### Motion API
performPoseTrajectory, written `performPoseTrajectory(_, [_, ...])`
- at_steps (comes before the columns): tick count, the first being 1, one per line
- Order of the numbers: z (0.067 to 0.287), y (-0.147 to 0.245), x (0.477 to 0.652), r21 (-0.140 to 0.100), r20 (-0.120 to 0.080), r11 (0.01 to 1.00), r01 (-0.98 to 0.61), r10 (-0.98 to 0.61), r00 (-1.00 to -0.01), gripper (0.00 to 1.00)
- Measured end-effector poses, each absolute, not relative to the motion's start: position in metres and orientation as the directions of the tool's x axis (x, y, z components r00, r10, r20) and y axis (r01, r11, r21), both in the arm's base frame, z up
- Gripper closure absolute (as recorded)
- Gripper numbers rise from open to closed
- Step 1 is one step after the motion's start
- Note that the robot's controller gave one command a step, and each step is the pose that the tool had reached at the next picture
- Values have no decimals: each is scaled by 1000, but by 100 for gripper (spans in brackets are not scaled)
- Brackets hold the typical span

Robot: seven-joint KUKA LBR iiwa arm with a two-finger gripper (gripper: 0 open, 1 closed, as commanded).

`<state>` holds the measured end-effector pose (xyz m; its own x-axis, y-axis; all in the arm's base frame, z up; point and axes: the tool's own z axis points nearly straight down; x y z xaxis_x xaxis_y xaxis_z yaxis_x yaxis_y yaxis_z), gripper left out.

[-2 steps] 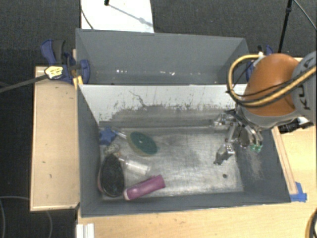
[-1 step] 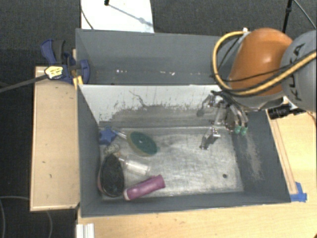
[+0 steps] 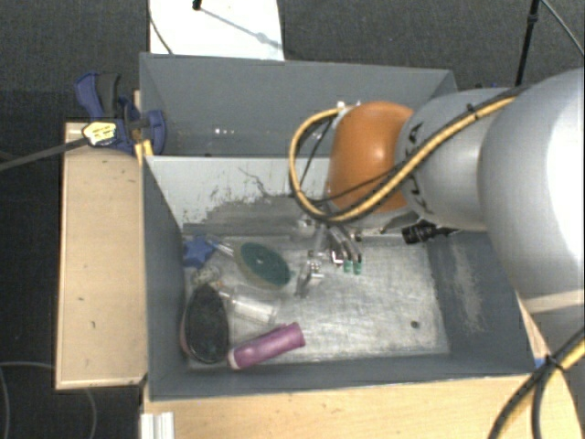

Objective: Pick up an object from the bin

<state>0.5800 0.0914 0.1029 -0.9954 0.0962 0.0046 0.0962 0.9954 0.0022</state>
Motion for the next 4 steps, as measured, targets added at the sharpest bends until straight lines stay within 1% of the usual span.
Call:
performPoseTrajectory(1, [72,132,593,0,-7,998,63,63,-998,0])
performPoseTrajectory(2, [73,146,588,-1,-7,1000,6,6,-1000,0])
performPoseTrajectory(3, [72,159,590,-4,-7,1000,-20,-20,-1000,0])
performPoseTrajectory(4, [73,160,590,-2,-9,1000,-20,-20,-1000,100])
